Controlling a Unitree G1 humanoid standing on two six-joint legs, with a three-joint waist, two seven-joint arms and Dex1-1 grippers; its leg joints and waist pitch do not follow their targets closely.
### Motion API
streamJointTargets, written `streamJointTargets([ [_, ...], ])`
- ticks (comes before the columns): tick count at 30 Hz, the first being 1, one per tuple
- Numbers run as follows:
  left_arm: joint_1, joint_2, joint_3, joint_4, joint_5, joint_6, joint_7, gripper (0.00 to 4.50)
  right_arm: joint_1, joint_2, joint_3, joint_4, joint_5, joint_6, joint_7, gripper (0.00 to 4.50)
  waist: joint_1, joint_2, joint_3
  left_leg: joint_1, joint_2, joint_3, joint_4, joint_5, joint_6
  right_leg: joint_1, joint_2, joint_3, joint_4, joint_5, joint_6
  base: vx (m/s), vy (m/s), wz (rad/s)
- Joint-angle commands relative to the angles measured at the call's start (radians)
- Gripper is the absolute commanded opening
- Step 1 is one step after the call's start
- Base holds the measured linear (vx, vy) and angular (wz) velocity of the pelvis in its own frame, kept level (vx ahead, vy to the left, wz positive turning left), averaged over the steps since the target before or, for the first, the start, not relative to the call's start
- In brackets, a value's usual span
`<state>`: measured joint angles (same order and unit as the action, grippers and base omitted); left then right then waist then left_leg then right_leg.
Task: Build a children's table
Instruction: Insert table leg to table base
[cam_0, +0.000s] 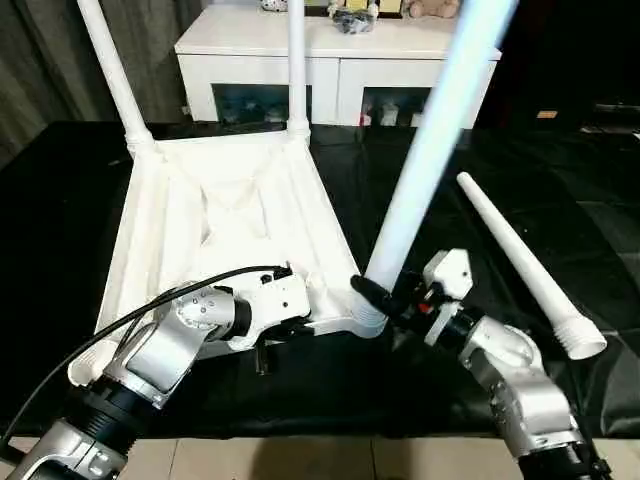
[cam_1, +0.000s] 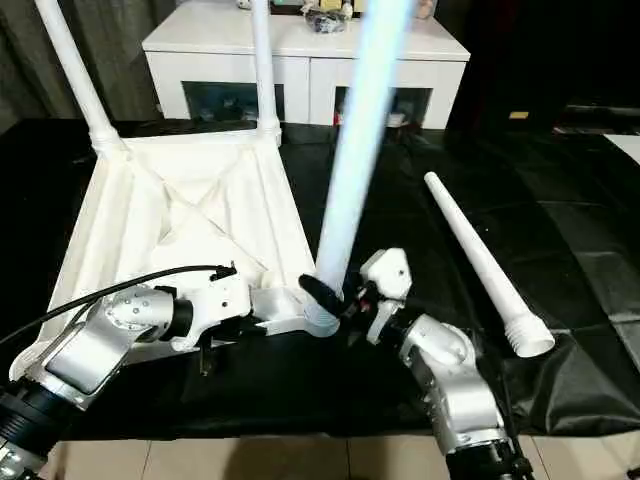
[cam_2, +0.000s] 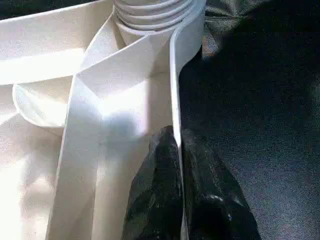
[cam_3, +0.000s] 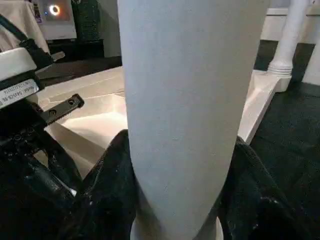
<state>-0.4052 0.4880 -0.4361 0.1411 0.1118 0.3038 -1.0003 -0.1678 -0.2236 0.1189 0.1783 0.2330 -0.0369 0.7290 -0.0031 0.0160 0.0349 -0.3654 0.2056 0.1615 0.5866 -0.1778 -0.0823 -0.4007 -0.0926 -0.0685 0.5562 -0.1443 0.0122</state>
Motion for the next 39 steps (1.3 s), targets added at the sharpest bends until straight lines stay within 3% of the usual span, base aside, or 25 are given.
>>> streamJointTargets([
  [1, -0.009, 0.015, -0.006, 0.034, 0.039, 0.012, 0.018, 0.00, 0.022, -0.035, -0.016, 0.057, -0.048, 0.016, -0.025, 1.85, -0.010, 0.009, -0.035, 0.023, 0.010, -0.018, -0.093, -0.617, -0.011, 0.007, -0.032, 0.010, -0.095, -0.636, -0.074, 0.000, 0.000, 0.00],
  [5, -0.009, 0.019, -0.007, 0.033, 0.037, 0.013, 0.015, 0.00, 0.004, -0.048, 0.012, 0.058, -0.031, 0.103, 0.007, 1.85, -0.013, 0.005, -0.033, 0.023, 0.008, -0.017, -0.092, -0.618, -0.007, 0.007, -0.032, 0.009, -0.098, -0.658, -0.070, 0.000, 0.000, 0.00],
  [8, -0.010, 0.025, -0.005, 0.034, 0.036, 0.011, 0.013, 0.00, -0.035, -0.052, -0.004, 0.055, 0.034, 0.234, 0.034, 1.85, -0.014, 0.005, -0.033, 0.022, 0.007, -0.018, -0.091, -0.610, -0.006, 0.008, -0.034, 0.008, -0.100, -0.677, -0.062, 0.000, 0.000, 0.00],
  [13, -0.012, 0.030, -0.004, 0.038, 0.036, 0.008, 0.011, 0.00, -0.086, -0.073, -0.016, 0.075, 0.083, 0.337, 0.075, 1.85, -0.017, 0.006, -0.034, 0.021, 0.008, -0.020, -0.091, -0.611, -0.011, 0.007, -0.033, 0.008, -0.098, -0.663, -0.066, 0.000, 0.000, 0.00],
  [16, -0.013, 0.032, -0.005, 0.038, 0.039, 0.006, 0.014, 0.00, -0.110, -0.107, -0.015, 0.082, 0.110, 0.378, 0.130, 1.85, -0.016, -0.001, -0.034, 0.024, 0.008, -0.017, -0.088, -0.604, -0.009, 0.003, -0.035, 0.009, -0.100, -0.670, -0.068, 0.000, 0.000, 0.00],
  [20, -0.013, 0.033, -0.003, 0.038, 0.039, 0.006, 0.018, 0.00, -0.105, -0.124, -0.012, 0.074, 0.118, 0.385, 0.159, 1.85, -0.011, 0.000, -0.036, 0.018, 0.010, -0.016, -0.090, -0.573, -0.006, 0.007, -0.038, 0.013, -0.095, -0.653, -0.073, 0.000, 0.000, 0.00],
  [27, -0.010, 0.039, -0.005, 0.036, 0.041, 0.005, 0.016, 0.00, -0.072, -0.170, 0.066, 0.077, 0.036, 0.353, 0.188, 1.85, -0.001, -0.001, -0.036, 0.014, 0.011, -0.012, -0.093, -0.551, -0.006, 0.009, -0.037, 0.017, -0.092, -0.631, -0.080, 0.000, 0.000, 0.00],
  [29, -0.011, 0.039, -0.006, 0.037, 0.043, 0.003, 0.016, 0.00, -0.081, -0.180, 0.103, 0.110, -0.024, 0.322, 0.163, 1.85, -0.002, -0.001, -0.036, 0.018, 0.009, -0.013, -0.092, -0.565, -0.008, 0.006, -0.036, 0.015, -0.097, -0.655, -0.070, 0.000, 0.000, 0.00],
  [32, -0.013, 0.038, -0.008, 0.038, 0.044, 0.001, 0.017, 0.00, -0.092, -0.188, 0.132, 0.141, -0.070, 0.302, 0.145, 1.85, -0.011, 0.000, -0.030, 0.025, 0.007, -0.019, -0.091, -0.624, -0.018, -0.001, -0.032, 0.002, -0.108, -0.718, -0.042, 0.000, 0.000, 0.00],
  [33, -0.014, 0.037, -0.009, 0.038, 0.044, 0.002, 0.017, 0.00, -0.098, -0.193, 0.143, 0.152, -0.084, 0.298, 0.146, 1.85, -0.018, -0.001, -0.025, 0.034, 0.004, -0.022, -0.086, -0.663, -0.020, -0.006, -0.029, -0.011, -0.122, -0.755, -0.022, 0.000, 0.000, 0.00],
  [34, -0.014, 0.037, -0.009, 0.038, 0.044, 0.002, 0.017, 0.00, -0.098, -0.193, 0.143, 0.152, -0.084, 0.298, 0.146, 1.85, -0.029, 0.006, -0.019, 0.048, 0.004, -0.028, -0.088, -0.720, -0.021, -0.007, -0.022, -0.032, -0.136, -0.777, -0.005, 0.000, 0.000, 0.00],
  [35, -0.015, 0.037, -0.010, 0.037, 0.044, 0.002, 0.017, 0.00, -0.103, -0.195, 0.149, 0.156, -0.086, 0.299, 0.149, 1.85, -0.035, 0.009, -0.020, 0.049, 0.006, -0.031, -0.090, -0.737, -0.019, 0.001, -0.023, -0.042, -0.139, -0.765, -0.004, 0.000, 0.000, 0.00],
  [36, -0.015, 0.037, -0.011, 0.037, 0.044, 0.002, 0.017, 0.00, -0.108, -0.197, 0.152, 0.161, -0.087, 0.301, 0.155, 1.85, -0.044, 0.021, -0.014, 0.054, 0.017, -0.044, -0.109, -0.804, -0.027, 0.020, -0.018, -0.067, -0.138, -0.706, -0.011, 0.000, 0.000, 0.00],
  [37, -0.016, 0.039, -0.011, 0.038, 0.044, 0.002, 0.016, 0.00, -0.122, -0.198, 0.148, 0.165, -0.073, 0.317, 0.175, 1.85, -0.041, 0.030, -0.014, 0.028, 0.036, -0.056, -0.141, -0.852, -0.031, 0.067, -0.022, -0.064, -0.094, -0.595, -0.030, 0.000, 0.000, 0.00],
  [38, -0.016, 0.039, -0.011, 0.038, 0.044, 0.002, 0.016, 0.00, -0.122, -0.198, 0.148, 0.165, -0.073, 0.317, 0.175, 1.85, -0.036, 0.028, -0.019, 0.018, 0.045, -0.059, -0.154, -0.861, -0.036, 0.085, -0.028, -0.048, -0.063, -0.511, -0.049, 0.000, 0.000, 0.00],
  [39, -0.016, 0.040, -0.011, 0.039, 0.044, 0.001, 0.015, 0.00, -0.130, -0.198, 0.147, 0.166, -0.067, 0.328, 0.185, 1.85, -0.018, 0.033, -0.012, 0.013, 0.056, -0.048, -0.188, -0.922, -0.048, 0.090, -0.018, -0.037, -0.021, -0.453, -0.076, 0.000, 0.000, 0.00],
])
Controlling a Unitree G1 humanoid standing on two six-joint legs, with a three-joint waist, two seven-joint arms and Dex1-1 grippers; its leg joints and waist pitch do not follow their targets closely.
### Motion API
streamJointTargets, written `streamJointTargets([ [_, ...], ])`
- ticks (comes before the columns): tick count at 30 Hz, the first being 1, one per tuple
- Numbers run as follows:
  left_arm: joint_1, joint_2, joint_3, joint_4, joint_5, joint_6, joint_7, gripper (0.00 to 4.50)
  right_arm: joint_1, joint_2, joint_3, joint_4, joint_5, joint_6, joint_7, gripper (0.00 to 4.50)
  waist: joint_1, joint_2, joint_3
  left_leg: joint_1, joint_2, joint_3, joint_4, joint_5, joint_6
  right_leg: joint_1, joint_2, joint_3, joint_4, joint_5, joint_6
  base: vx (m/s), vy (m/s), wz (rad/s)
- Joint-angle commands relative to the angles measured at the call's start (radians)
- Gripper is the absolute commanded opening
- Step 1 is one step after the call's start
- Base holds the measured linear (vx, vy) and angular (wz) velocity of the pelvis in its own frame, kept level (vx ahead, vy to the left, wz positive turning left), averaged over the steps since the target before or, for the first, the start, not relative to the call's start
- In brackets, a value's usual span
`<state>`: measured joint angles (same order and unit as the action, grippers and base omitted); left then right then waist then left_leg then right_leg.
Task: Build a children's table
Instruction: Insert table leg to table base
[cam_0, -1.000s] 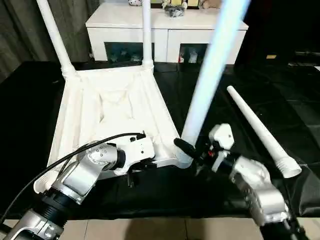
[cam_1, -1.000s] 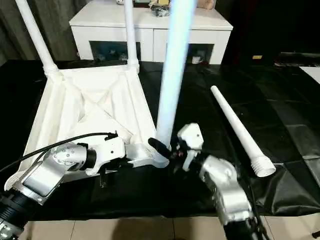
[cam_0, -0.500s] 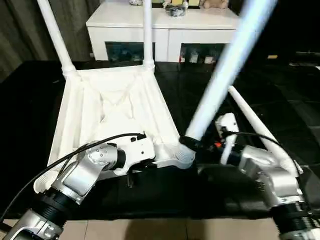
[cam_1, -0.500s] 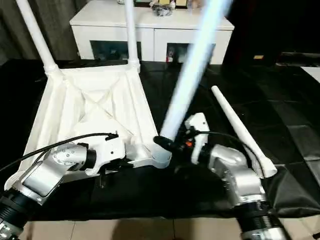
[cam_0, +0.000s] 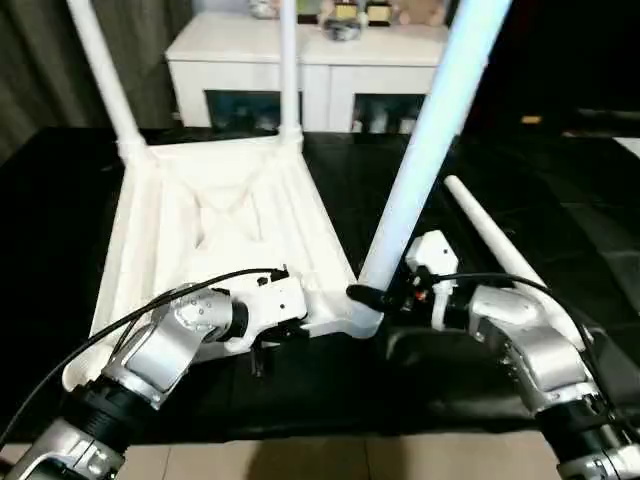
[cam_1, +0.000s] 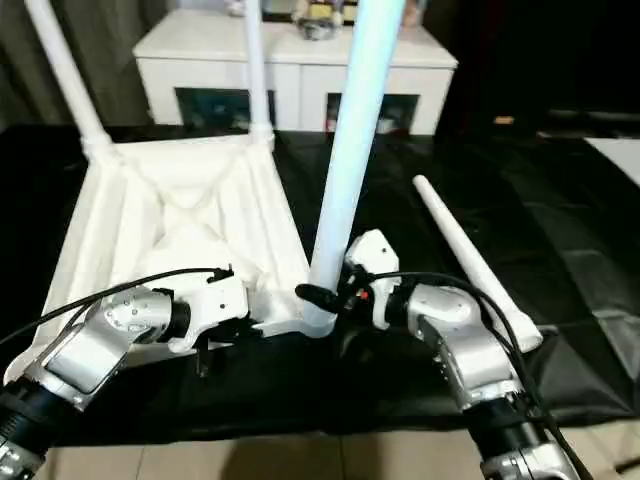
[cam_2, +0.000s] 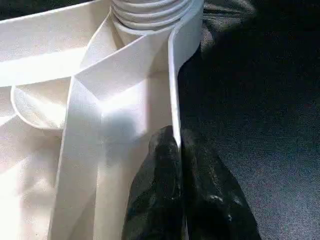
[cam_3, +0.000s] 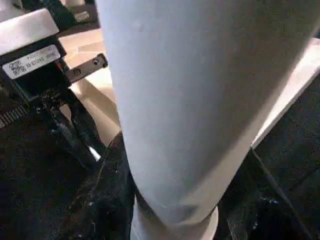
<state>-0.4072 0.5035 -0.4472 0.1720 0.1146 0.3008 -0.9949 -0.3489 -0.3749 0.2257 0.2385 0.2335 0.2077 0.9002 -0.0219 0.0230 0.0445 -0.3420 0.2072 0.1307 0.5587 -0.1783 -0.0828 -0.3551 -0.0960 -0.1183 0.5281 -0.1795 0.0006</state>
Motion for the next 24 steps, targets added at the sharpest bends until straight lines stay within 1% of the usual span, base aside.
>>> streamJointTargets([
  [1, -0.015, 0.025, 0.001, 0.009, 0.041, 0.003, 0.010, 0.00, 0.039, -0.050, 0.041, 0.113, -0.062, 0.101, 0.025, 1.85, 0.006, 0.009, -0.014, 0.026, 0.034, 0.006, -0.139, -0.897, -0.048, -0.004, -0.016, 0.024, -0.034, -0.498, -0.072, 0.058, -0.057, 0.21],
  [2, -0.015, 0.026, 0.001, 0.011, 0.041, 0.003, 0.010, 0.00, 0.030, -0.052, 0.043, 0.118, -0.060, 0.112, 0.031, 1.85, 0.002, -0.005, -0.016, 0.066, 0.003, 0.015, -0.084, -0.830, -0.040, -0.048, -0.026, 0.016, -0.099, -0.641, -0.048, 0.058, -0.057, 0.21],
  [3, -0.015, 0.026, 0.000, 0.012, 0.041, 0.002, 0.011, 0.00, 0.018, -0.052, 0.042, 0.128, -0.052, 0.127, 0.040, 1.85, -0.010, -0.012, -0.010, 0.080, -0.025, 0.013, -0.020, -0.668, -0.015, -0.063, -0.058, -0.011, -0.147, -0.863, 0.014, 0.065, -0.043, 0.02],
  [4, -0.016, 0.027, 0.000, 0.012, 0.040, 0.002, 0.011, 0.00, 0.006, -0.050, 0.035, 0.138, -0.043, 0.142, 0.042, 1.85, -0.020, -0.007, -0.014, 0.039, -0.016, 0.000, -0.032, -0.611, -0.012, -0.015, -0.062, -0.036, -0.144, -0.873, 0.051, 0.030, 0.021, -0.20],
  [5, -0.016, 0.027, 0.000, 0.012, 0.040, 0.002, 0.011, 0.00, 0.000, -0.048, 0.030, 0.143, -0.038, 0.148, 0.041, 1.85, -0.016, 0.007, -0.017, 0.034, -0.005, -0.009, -0.046, -0.633, -0.018, 0.004, -0.058, -0.047, -0.135, -0.819, 0.051, 0.030, 0.021, -0.20],
  [6, -0.016, 0.026, 0.000, 0.013, 0.039, 0.002, 0.012, 0.00, -0.011, -0.043, 0.019, 0.154, -0.029, 0.160, 0.035, 1.85, -0.011, 0.018, -0.016, -0.022, 0.048, -0.042, -0.124, -0.786, -0.033, 0.069, -0.047, -0.020, -0.028, -0.524, -0.006, 0.000, 0.000, 0.00],
  [7, -0.016, 0.026, 0.000, 0.014, 0.039, 0.001, 0.013, 0.00, -0.014, -0.041, 0.015, 0.159, -0.025, 0.163, 0.031, 1.85, -0.001, 0.021, -0.017, -0.016, 0.057, -0.043, -0.139, -0.834, -0.042, 0.068, -0.044, -0.006, -0.005, -0.462, -0.027, 0.000, 0.000, 0.00],
  [8, -0.016, 0.027, 0.000, 0.014, 0.038, 0.001, 0.013, 0.00, -0.016, -0.039, 0.011, 0.163, -0.023, 0.165, 0.030, 1.85, 0.005, 0.015, -0.013, -0.004, 0.056, -0.035, -0.144, -0.859, -0.049, 0.052, -0.040, 0.005, -0.004, -0.447, -0.043, 0.000, 0.000, 0.00],
  [9, -0.015, 0.026, 0.000, 0.014, 0.037, 0.001, 0.013, 0.00, -0.020, -0.034, 0.000, 0.177, -0.014, 0.179, 0.025, 1.85, 0.007, -0.004, -0.009, 0.063, 0.009, -0.006, -0.084, -0.791, -0.048, -0.032, -0.047, 0.004, -0.090, -0.653, -0.042, 0.068, -0.054, 0.31],
  [10, -0.015, 0.026, 0.000, 0.014, 0.037, 0.001, 0.013, 0.00, -0.020, -0.034, 0.000, 0.177, -0.014, 0.179, 0.025, 1.85, -0.007, -0.015, -0.005, 0.104, -0.035, 0.013, 0.000, -0.637, -0.026, -0.072, -0.059, -0.043, -0.164, -0.868, 0.009, 0.060, -0.054, 0.14],
  [11, -0.013, 0.026, -0.001, 0.014, 0.036, -0.001, 0.012, 0.00, -0.026, -0.027, -0.008, 0.204, -0.021, 0.181, 0.006, 1.85, -0.014, 0.003, -0.002, 0.102, -0.028, 0.005, 0.005, -0.611, -0.024, -0.057, -0.071, -0.064, -0.164, -0.877, 0.019, 0.060, -0.054, 0.14],
  [12, -0.013, 0.026, -0.001, 0.014, 0.036, -0.003, 0.012, 0.00, -0.031, -0.023, -0.011, 0.218, -0.026, 0.181, -0.003, 1.85, -0.031, 0.019, -0.005, 0.035, 0.002, -0.019, -0.043, -0.659, -0.032, 0.020, -0.057, -0.099, -0.132, -0.775, 0.049, 0.051, 0.018, -0.19],
  [13, -0.013, 0.026, -0.001, 0.014, 0.035, -0.006, 0.010, 0.00, -0.037, -0.019, -0.014, 0.235, -0.031, 0.177, -0.015, 1.85, -0.006, 0.033, -0.012, -0.060, 0.061, -0.053, -0.139, -0.853, -0.048, 0.127, -0.047, -0.039, 0.077, -0.426, -0.006, 0.000, 0.000, 0.00],
  [14, -0.013, 0.026, -0.001, 0.015, 0.034, -0.009, 0.009, 0.00, -0.041, -0.017, -0.016, 0.245, -0.033, 0.174, -0.022, 1.85, 0.020, 0.046, -0.007, -0.073, 0.070, -0.050, -0.175, -0.934, -0.058, 0.127, -0.035, -0.008, 0.116, -0.257, -0.044, 0.000, 0.000, 0.00],
  [15, -0.013, 0.026, -0.001, 0.014, 0.032, -0.011, 0.007, 0.00, -0.055, -0.006, -0.030, 0.271, -0.030, 0.179, -0.045, 1.85, 0.022, 0.015, -0.009, 0.012, 0.046, -0.023, -0.157, -0.880, -0.037, 0.034, -0.028, 0.032, 0.079, -0.247, -0.062, 0.013, -0.067, 0.09],
  [16, -0.013, 0.027, -0.001, 0.014, 0.032, -0.012, 0.007, 0.00, -0.060, -0.002, -0.034, 0.280, -0.029, 0.181, -0.053, 1.85, 0.026, -0.026, -0.014, 0.055, -0.022, -0.012, -0.036, -0.615, -0.055, -0.033, -0.086, 0.040, -0.071, -0.802, -0.026, 0.061, -0.077, 0.13],
  [17, -0.013, 0.027, -0.002, 0.013, 0.031, -0.011, 0.006, 0.00, -0.066, -0.001, -0.034, 0.289, -0.029, 0.179, -0.058, 1.85, 0.032, -0.031, -0.008, 0.070, -0.038, 0.003, 0.028, -0.470, -0.035, -0.067, -0.109, 0.047, -0.110, -0.988, -0.009, 0.061, -0.077, 0.13],
  [18, -0.013, 0.027, -0.002, 0.012, 0.031, -0.012, 0.006, 0.00, -0.068, -0.004, -0.021, 0.291, -0.034, 0.173, -0.049, 1.85, 0.029, -0.032, -0.014, 0.017, -0.022, -0.018, 0.020, -0.330, -0.008, -0.019, -0.134, 0.055, -0.093, -1.050, -0.006, 0.040, -0.013, -0.20],
  [19, -0.013, 0.027, -0.002, 0.012, 0.031, -0.012, 0.007, 0.00, -0.068, -0.005, -0.019, 0.290, -0.034, 0.173, -0.045, 1.85, 0.029, -0.015, -0.017, -0.036, -0.004, -0.029, -0.044, -0.369, -0.037, 0.019, -0.093, 0.032, -0.058, -0.904, -0.005, 0.052, 0.027, -0.37],
  [20, -0.013, 0.027, -0.002, 0.012, 0.031, -0.012, 0.007, 0.00, -0.068, -0.005, -0.016, 0.289, -0.035, 0.173, -0.042, 1.85, 0.028, -0.011, -0.023, -0.039, 0.000, -0.033, -0.054, -0.400, -0.051, 0.022, -0.079, 0.030, -0.050, -0.820, -0.008, 0.052, 0.027, -0.37],
  [21, -0.013, 0.026, -0.001, 0.013, 0.032, -0.014, 0.010, 0.00, -0.059, -0.008, -0.003, 0.272, -0.034, 0.183, -0.021, 1.85, 0.026, -0.003, -0.029, -0.024, 0.008, -0.037, -0.063, -0.448, -0.061, 0.012, -0.068, 0.034, -0.041, -0.680, -0.043, 0.000, 0.000, 0.00],
  [22, -0.013, 0.026, -0.001, 0.013, 0.032, -0.014, 0.010, 0.00, -0.059, -0.008, -0.003, 0.272, -0.034, 0.183, -0.021, 1.85, 0.026, 0.002, -0.031, -0.010, 0.013, -0.032, -0.065, -0.461, -0.056, 0.001, -0.060, 0.044, -0.036, -0.580, -0.091, 0.000, 0.000, 0.00],
  [23, -0.013, 0.026, -0.001, 0.013, 0.032, -0.014, 0.011, 0.00, -0.055, -0.011, 0.005, 0.267, -0.039, 0.183, -0.010, 1.85, 0.022, 0.000, -0.030, -0.015, 0.013, -0.031, -0.068, -0.457, -0.053, 0.003, -0.057, 0.047, -0.032, -0.548, -0.108, 0.000, 0.000, 0.00],
  [24, -0.014, 0.026, -0.001, 0.013, 0.032, -0.014, 0.011, 0.00, -0.051, -0.013, 0.012, 0.264, -0.045, 0.178, -0.004, 1.85, 0.022, 0.001, -0.030, -0.019, 0.013, -0.026, -0.071, -0.447, -0.049, 0.008, -0.053, 0.051, -0.029, -0.512, -0.126, 0.000, 0.000, 0.00],
])
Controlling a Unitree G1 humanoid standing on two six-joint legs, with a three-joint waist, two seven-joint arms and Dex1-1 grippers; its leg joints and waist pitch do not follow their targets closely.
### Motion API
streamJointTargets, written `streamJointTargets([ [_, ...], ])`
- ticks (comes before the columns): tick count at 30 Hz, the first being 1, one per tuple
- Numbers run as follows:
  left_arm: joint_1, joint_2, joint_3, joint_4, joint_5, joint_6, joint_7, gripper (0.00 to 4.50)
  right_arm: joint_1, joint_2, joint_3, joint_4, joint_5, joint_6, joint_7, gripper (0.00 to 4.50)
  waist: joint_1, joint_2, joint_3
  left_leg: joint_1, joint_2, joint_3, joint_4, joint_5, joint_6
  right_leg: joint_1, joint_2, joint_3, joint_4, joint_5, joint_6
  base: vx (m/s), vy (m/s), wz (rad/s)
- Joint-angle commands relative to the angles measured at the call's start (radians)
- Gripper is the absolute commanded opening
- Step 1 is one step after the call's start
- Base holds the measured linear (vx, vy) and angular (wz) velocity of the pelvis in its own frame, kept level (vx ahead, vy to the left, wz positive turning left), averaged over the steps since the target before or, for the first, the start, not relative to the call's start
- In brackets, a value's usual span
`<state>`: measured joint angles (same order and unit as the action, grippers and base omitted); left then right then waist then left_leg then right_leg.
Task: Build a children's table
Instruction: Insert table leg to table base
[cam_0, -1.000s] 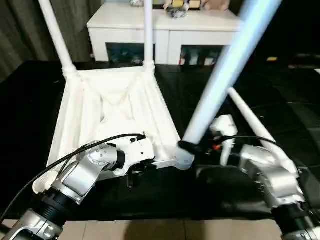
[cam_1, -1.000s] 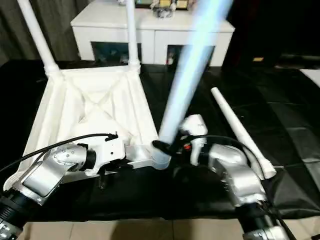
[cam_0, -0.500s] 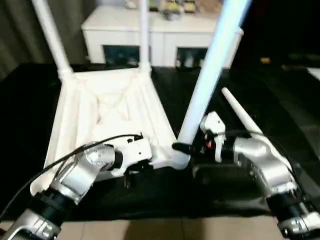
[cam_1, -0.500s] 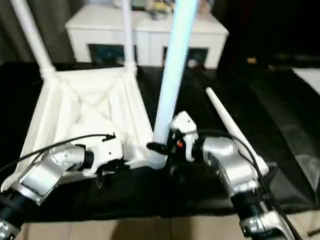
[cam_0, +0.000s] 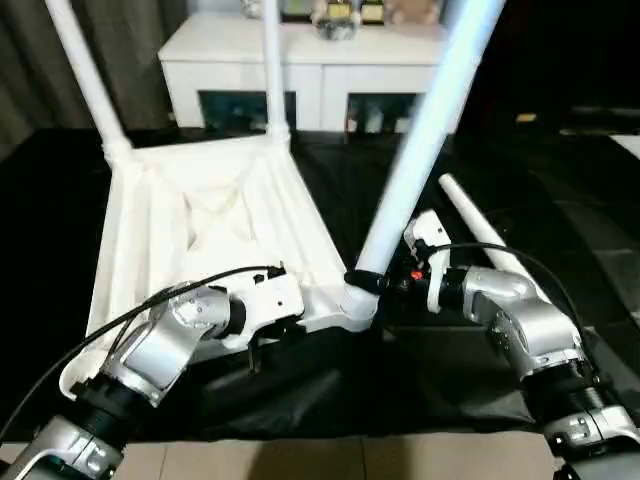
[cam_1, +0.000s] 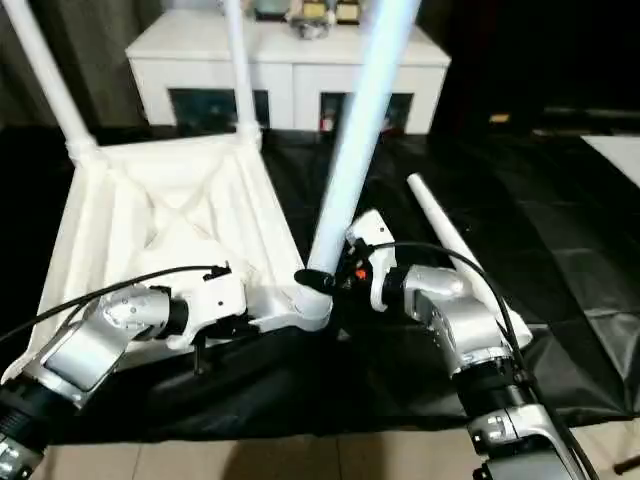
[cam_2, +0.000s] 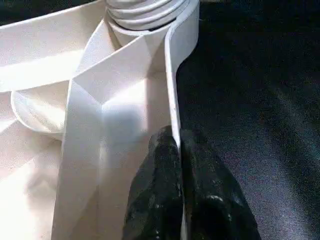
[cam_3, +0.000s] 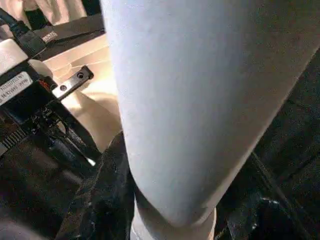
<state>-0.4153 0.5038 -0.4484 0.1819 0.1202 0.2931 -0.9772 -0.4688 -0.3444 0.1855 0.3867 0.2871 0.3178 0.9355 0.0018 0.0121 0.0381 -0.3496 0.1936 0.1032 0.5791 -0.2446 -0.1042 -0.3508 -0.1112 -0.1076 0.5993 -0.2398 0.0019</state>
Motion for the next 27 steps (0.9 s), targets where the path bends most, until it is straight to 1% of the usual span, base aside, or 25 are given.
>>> streamJointTargets([
  [1, -0.006, 0.026, 0.000, 0.004, 0.027, -0.006, -0.004, 0.00, 0.084, -0.053, 0.076, 0.105, -0.117, 0.053, -0.017, 1.85, -0.001, 0.010, -0.024, -0.012, 0.026, 0.005, -0.093, -0.377, -0.025, 0.006, -0.038, 0.042, -0.099, -0.448, -0.130, 0.000, 0.000, 0.00],
  [3, -0.006, 0.026, 0.000, 0.005, 0.027, -0.007, -0.002, 0.00, 0.098, -0.059, 0.096, 0.100, -0.133, 0.035, -0.006, 1.85, 0.000, 0.010, -0.024, -0.009, 0.027, 0.011, -0.094, -0.371, -0.021, 0.005, -0.038, 0.048, -0.101, -0.443, -0.131, 0.000, 0.000, 0.00],
  [5, -0.006, 0.026, 0.000, 0.006, 0.027, -0.008, -0.002, 0.00, 0.101, -0.060, 0.099, 0.101, -0.137, 0.031, -0.006, 1.85, 0.002, 0.010, -0.025, -0.009, 0.028, 0.016, -0.095, -0.351, -0.018, 0.005, -0.039, 0.053, -0.101, -0.428, -0.135, 0.000, 0.000, 0.00],
  [6, -0.006, 0.026, 0.000, 0.006, 0.027, -0.010, -0.002, 0.00, 0.104, -0.063, 0.106, 0.104, -0.146, 0.018, -0.009, 1.85, 0.002, 0.011, -0.025, -0.008, 0.028, 0.017, -0.095, -0.352, -0.019, 0.003, -0.038, 0.054, -0.101, -0.425, -0.136, 0.000, 0.000, 0.00],
  [7, -0.006, 0.026, 0.000, 0.007, 0.027, -0.012, -0.002, 0.00, 0.108, -0.066, 0.113, 0.107, -0.159, 0.005, -0.016, 1.85, 0.003, 0.012, -0.025, -0.003, 0.029, 0.020, -0.096, -0.368, -0.024, 0.000, -0.038, 0.056, -0.103, -0.421, -0.137, 0.000, 0.000, 0.00],
  [8, -0.006, 0.027, 0.000, 0.008, 0.027, -0.014, -0.002, 0.00, 0.110, -0.068, 0.117, 0.108, -0.166, -0.002, -0.020, 1.85, 0.003, 0.009, -0.025, -0.002, 0.029, 0.020, -0.096, -0.376, -0.025, 0.000, -0.038, 0.056, -0.104, -0.426, -0.134, 0.000, 0.000, 0.00],
  [9, -0.007, 0.027, 0.000, 0.007, 0.025, -0.018, -0.003, 0.00, 0.116, -0.072, 0.123, 0.106, -0.175, -0.020, -0.021, 1.85, 0.003, 0.010, -0.026, -0.002, 0.029, 0.019, -0.097, -0.386, -0.026, 0.000, -0.039, 0.057, -0.104, -0.435, -0.131, 0.000, 0.000, 0.00],
  [10, -0.008, 0.026, 0.000, 0.007, 0.023, -0.027, -0.006, 0.00, 0.124, -0.075, 0.125, 0.102, -0.182, -0.045, -0.025, 1.85, 0.003, 0.008, -0.025, -0.002, 0.029, 0.019, -0.097, -0.395, -0.025, 0.000, -0.039, 0.057, -0.106, -0.444, -0.127, 0.000, 0.000, 0.00],
  [13, -0.012, 0.024, -0.001, 0.008, 0.020, -0.039, -0.007, 0.00, 0.134, -0.082, 0.135, 0.094, -0.188, -0.068, -0.022, 1.85, 0.003, 0.005, -0.025, -0.002, 0.029, 0.020, -0.097, -0.397, -0.015, -0.001, -0.040, 0.058, -0.110, -0.467, -0.120, 0.000, 0.000, 0.00],
  [14, -0.018, 0.021, -0.001, 0.009, 0.018, -0.047, -0.005, 0.00, 0.144, -0.091, 0.147, 0.086, -0.198, -0.082, -0.013, 1.85, 0.003, 0.006, -0.025, -0.001, 0.029, 0.019, -0.097, -0.398, -0.015, -0.002, -0.040, 0.058, -0.110, -0.469, -0.120, 0.000, 0.000, 0.00],
  [15, -0.024, 0.018, 0.000, 0.013, 0.017, -0.054, 0.000, 0.00, 0.150, -0.099, 0.161, 0.084, -0.214, -0.101, -0.007, 1.85, 0.004, 0.004, -0.025, -0.002, 0.029, 0.021, -0.096, -0.392, -0.012, -0.002, -0.041, 0.059, -0.111, -0.473, -0.118, 0.000, 0.000, 0.00],
  [17, -0.032, 0.013, 0.003, 0.020, 0.016, -0.061, 0.007, 0.00, 0.155, -0.112, 0.180, 0.084, -0.236, -0.125, 0.001, 1.85, 0.005, 0.004, -0.024, -0.002, 0.029, 0.021, -0.096, -0.385, -0.010, -0.002, -0.041, 0.059, -0.113, -0.482, -0.112, 0.000, 0.000, 0.00],
  [19, -0.037, 0.012, 0.004, 0.024, 0.016, -0.062, 0.007, 0.00, 0.158, -0.114, 0.180, 0.085, -0.236, -0.132, 0.007, 1.85, 0.004, 0.002, -0.023, -0.001, 0.029, 0.021, -0.097, -0.394, -0.007, -0.005, -0.041, 0.059, -0.115, -0.509, -0.106, 0.000, 0.000, 0.00],
  [21, -0.038, 0.013, 0.004, 0.027, 0.017, -0.064, 0.005, 0.00, 0.157, -0.114, 0.176, 0.089, -0.230, -0.134, 0.010, 1.85, 0.003, 0.004, -0.021, -0.002, 0.028, 0.019, -0.098, -0.411, -0.008, -0.005, -0.042, 0.057, -0.118, -0.535, -0.097, 0.000, 0.000, 0.00],
  [22, -0.038, 0.016, 0.004, 0.031, 0.019, -0.069, 0.004, 0.00, 0.154, -0.115, 0.174, 0.097, -0.228, -0.137, 0.011, 1.85, 0.003, 0.000, -0.022, 0.000, 0.028, 0.018, -0.097, -0.416, -0.007, -0.008, -0.042, 0.057, -0.120, -0.546, -0.093, 0.000, 0.000, 0.00],
  [25, -0.038, 0.017, 0.004, 0.032, 0.020, -0.071, 0.004, 0.00, 0.151, -0.115, 0.167, 0.105, -0.219, -0.132, 0.013, 1.85, 0.002, 0.001, -0.021, -0.003, 0.029, 0.016, -0.100, -0.423, -0.008, -0.007, -0.042, 0.057, -0.120, -0.547, -0.089, 0.000, 0.000, 0.00],
  [26, -0.037, 0.017, 0.004, 0.032, 0.019, -0.072, 0.004, 0.00, 0.149, -0.110, 0.156, 0.108, -0.203, -0.122, 0.013, 1.85, 0.002, 0.000, -0.021, -0.003, 0.029, 0.016, -0.100, -0.423, -0.008, -0.007, -0.042, 0.057, -0.120, -0.548, -0.089, 0.000, 0.000, 0.00],
  [27, -0.035, 0.018, 0.005, 0.031, 0.019, -0.074, 0.003, 0.00, 0.142, -0.094, 0.118, 0.107, -0.152, -0.085, 0.012, 1.85, 0.002, 0.001, -0.021, -0.002, 0.030, 0.016, -0.100, -0.427, -0.008, -0.008, -0.042, 0.057, -0.120, -0.548, -0.089, 0.000, 0.000, 0.00],
])
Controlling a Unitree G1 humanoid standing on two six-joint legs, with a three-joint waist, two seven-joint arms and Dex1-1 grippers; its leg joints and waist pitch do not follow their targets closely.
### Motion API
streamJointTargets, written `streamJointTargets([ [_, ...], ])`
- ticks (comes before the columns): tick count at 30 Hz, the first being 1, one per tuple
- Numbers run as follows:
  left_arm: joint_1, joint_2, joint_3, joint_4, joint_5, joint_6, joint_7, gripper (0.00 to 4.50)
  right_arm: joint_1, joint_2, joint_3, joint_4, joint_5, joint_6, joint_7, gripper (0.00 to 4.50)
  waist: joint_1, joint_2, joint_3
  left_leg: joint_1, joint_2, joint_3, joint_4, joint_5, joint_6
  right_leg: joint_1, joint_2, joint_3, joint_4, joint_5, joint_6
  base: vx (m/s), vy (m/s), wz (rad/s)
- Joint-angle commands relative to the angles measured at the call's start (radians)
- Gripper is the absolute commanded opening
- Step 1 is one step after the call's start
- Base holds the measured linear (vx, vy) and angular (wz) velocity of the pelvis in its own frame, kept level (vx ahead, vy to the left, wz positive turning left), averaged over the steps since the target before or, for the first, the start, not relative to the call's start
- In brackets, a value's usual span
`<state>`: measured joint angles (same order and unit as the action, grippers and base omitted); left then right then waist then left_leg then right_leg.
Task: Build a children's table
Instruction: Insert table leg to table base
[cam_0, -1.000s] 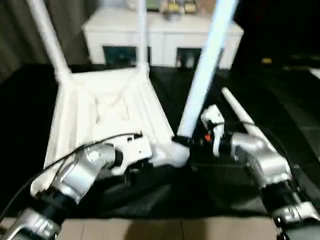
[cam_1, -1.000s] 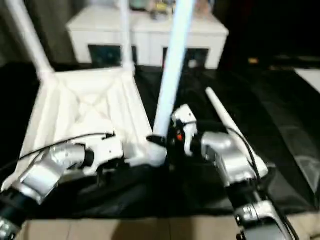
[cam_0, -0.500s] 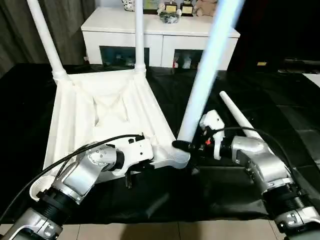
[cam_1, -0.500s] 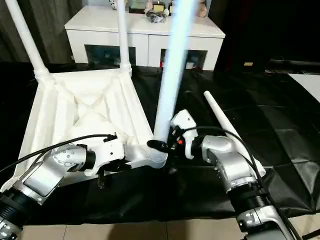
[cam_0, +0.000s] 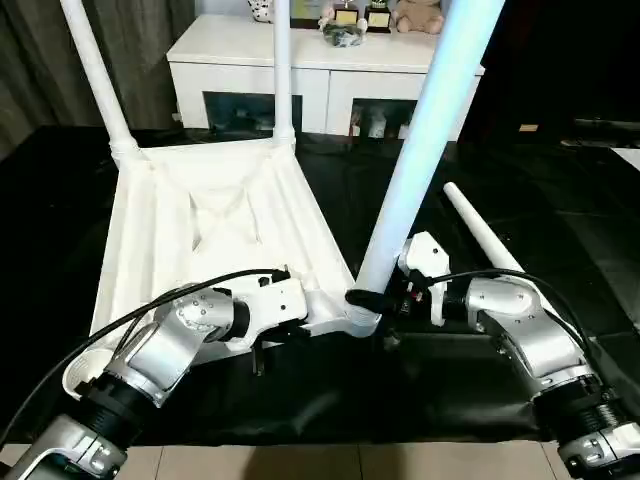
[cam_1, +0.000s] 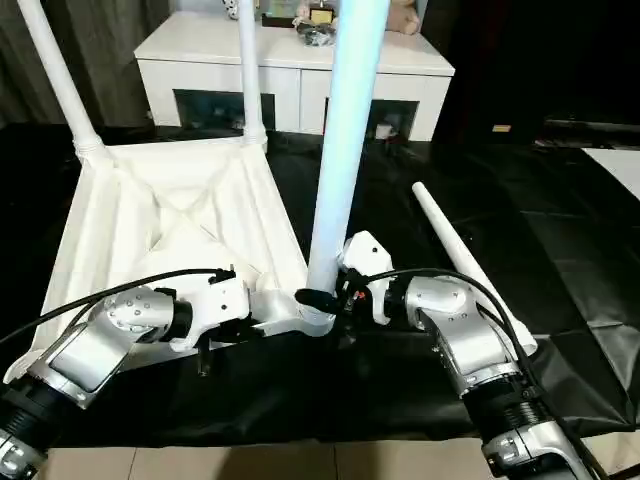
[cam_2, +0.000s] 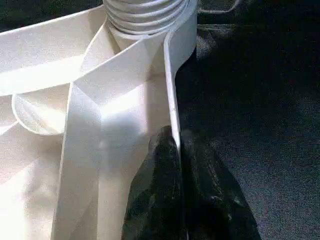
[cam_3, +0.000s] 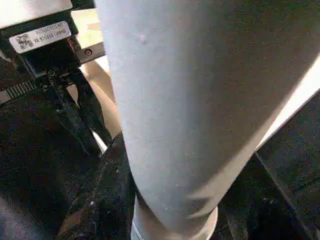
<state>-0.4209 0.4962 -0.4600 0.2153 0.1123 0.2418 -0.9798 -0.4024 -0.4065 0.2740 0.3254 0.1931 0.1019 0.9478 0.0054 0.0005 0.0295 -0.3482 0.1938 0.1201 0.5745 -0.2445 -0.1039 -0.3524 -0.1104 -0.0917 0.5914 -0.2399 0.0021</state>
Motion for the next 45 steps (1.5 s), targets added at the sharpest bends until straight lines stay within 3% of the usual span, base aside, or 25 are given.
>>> streamJointTargets([
  [1, -0.029, 0.026, 0.016, -0.002, 0.026, -0.023, 0.005, 0.00, 0.070, -0.019, 0.001, 0.167, -0.023, 0.160, -0.007, 1.85, -0.001, 0.010, -0.012, -0.003, 0.029, -0.001, -0.095, -0.426, -0.005, -0.008, -0.044, 0.043, -0.112, -0.548, -0.092, 0.000, 0.000, 0.00],
  [2, -0.027, 0.027, 0.017, -0.004, 0.025, -0.023, 0.004, 0.00, 0.057, 0.002, -0.049, 0.168, 0.032, 0.210, -0.023, 1.85, -0.002, 0.010, -0.013, -0.003, 0.030, -0.001, -0.096, -0.424, -0.004, -0.007, -0.043, 0.044, -0.112, -0.542, -0.095, 0.000, 0.000, 0.00],
  [5, -0.026, 0.028, 0.017, -0.004, 0.024, -0.023, 0.003, 0.00, 0.043, 0.014, -0.085, 0.173, 0.068, 0.244, -0.035, 1.84, 0.000, 0.012, -0.017, -0.011, 0.032, -0.002, -0.097, -0.387, -0.007, -0.001, -0.042, 0.042, -0.104, -0.480, -0.111, 0.000, 0.000, 0.00],
  [8, -0.024, 0.033, 0.015, -0.005, 0.021, -0.030, -0.007, 0.00, 0.012, 0.014, -0.149, 0.161, 0.157, 0.336, -0.008, 1.84, 0.001, 0.012, -0.018, -0.009, 0.030, 0.004, -0.095, -0.361, -0.007, -0.002, -0.040, 0.044, -0.101, -0.448, -0.125, 0.000, 0.000, 0.00],
  [11, -0.024, 0.034, 0.014, -0.004, 0.021, -0.037, -0.011, 0.00, 0.000, -0.010, -0.167, 0.132, 0.210, 0.393, 0.049, 1.84, 0.009, 0.006, -0.027, -0.007, 0.034, 0.014, -0.089, -0.278, 0.006, 0.001, -0.037, 0.048, -0.091, -0.335, -0.158, 0.000, 0.000, 0.00],
  [12, -0.024, 0.034, 0.014, -0.004, 0.021, -0.038, -0.011, 0.00, -0.001, -0.015, -0.168, 0.126, 0.215, 0.401, 0.059, 1.84, 0.014, 0.003, -0.028, -0.006, 0.033, 0.024, -0.087, -0.228, 0.020, 0.001, -0.035, 0.051, -0.087, -0.289, -0.173, 0.000, 0.000, 0.00],
  [14, -0.026, 0.034, 0.013, -0.004, 0.021, -0.040, -0.013, 0.00, -0.002, -0.044, -0.163, 0.101, 0.228, 0.444, 0.110, 1.84, 0.019, -0.001, -0.025, 0.000, 0.036, 0.036, -0.085, -0.229, 0.032, -0.008, -0.032, 0.057, -0.088, -0.331, -0.176, 0.000, 0.000, 0.00],
  [15, -0.028, 0.033, 0.013, -0.002, 0.021, -0.041, -0.013, 0.00, -0.002, -0.054, -0.159, 0.095, 0.231, 0.455, 0.126, 1.84, 0.025, 0.002, -0.027, 0.002, 0.037, 0.041, -0.084, -0.232, 0.030, -0.010, -0.034, 0.062, -0.089, -0.361, -0.172, 0.050, -0.019, 0.06],
  [18, -0.029, 0.033, 0.013, 0.001, 0.022, -0.045, -0.013, 0.00, -0.002, -0.070, -0.142, 0.086, 0.228, 0.470, 0.143, 1.84, 0.038, 0.004, -0.037, 0.007, 0.041, 0.056, -0.078, -0.107, 0.033, -0.006, -0.027, 0.063, -0.071, -0.181, -0.197, 0.063, -0.008, 0.06],
  [20, -0.029, 0.034, 0.013, 0.000, 0.022, -0.046, -0.013, 0.00, -0.002, -0.075, -0.136, 0.082, 0.225, 0.475, 0.148, 1.84, 0.042, 0.005, -0.040, -0.004, 0.038, 0.058, -0.081, -0.106, 0.037, 0.002, -0.023, 0.062, -0.062, -0.113, -0.211, 0.055, 0.013, 0.00],
  [24, -0.030, 0.036, 0.013, 0.000, 0.022, -0.049, -0.016, 0.00, -0.013, -0.082, -0.103, 0.066, 0.180, 0.430, 0.151, 1.84, 0.043, 0.006, -0.044, -0.007, 0.033, 0.058, -0.079, -0.111, 0.035, 0.008, -0.018, 0.063, -0.053, -0.022, -0.219, 0.013, 0.005, -0.01],
  [32, -0.029, 0.039, 0.013, 0.000, 0.023, -0.051, -0.018, 0.00, -0.045, -0.084, -0.065, 0.014, 0.158, 0.415, 0.179, 1.84, 0.038, -0.001, -0.041, -0.002, 0.033, 0.060, -0.080, -0.181, 0.030, 0.005, -0.019, 0.069, -0.062, -0.119, -0.205, 0.000, 0.000, 0.00],
  [38, -0.023, 0.046, 0.015, -0.010, 0.019, -0.047, -0.022, 0.00, -0.072, -0.099, -0.041, -0.033, 0.148, 0.402, 0.216, 1.84, 0.039, -0.001, -0.043, -0.003, 0.033, 0.061, -0.075, -0.134, 0.038, 0.007, -0.016, 0.069, -0.055, -0.063, -0.212, 0.000, 0.000, 0.00],
  [40, -0.022, 0.047, 0.014, -0.013, 0.019, -0.047, -0.024, 0.00, -0.079, -0.112, -0.007, -0.042, 0.116, 0.388, 0.234, 1.84, 0.038, -0.001, -0.045, -0.005, 0.032, 0.061, -0.073, -0.120, 0.043, 0.008, -0.015, 0.069, -0.051, -0.039, -0.219, 0.000, 0.000, 0.00],
  [45, -0.021, 0.048, 0.010, -0.015, 0.018, -0.045, -0.027, 0.00, -0.098, -0.104, 0.023, -0.003, 0.079, 0.366, 0.238, 1.84, 0.038, 0.000, -0.044, -0.004, 0.032, 0.062, -0.072, -0.131, 0.043, 0.008, -0.015, 0.070, -0.050, -0.046, -0.228, 0.000, 0.000, 0.00],
])
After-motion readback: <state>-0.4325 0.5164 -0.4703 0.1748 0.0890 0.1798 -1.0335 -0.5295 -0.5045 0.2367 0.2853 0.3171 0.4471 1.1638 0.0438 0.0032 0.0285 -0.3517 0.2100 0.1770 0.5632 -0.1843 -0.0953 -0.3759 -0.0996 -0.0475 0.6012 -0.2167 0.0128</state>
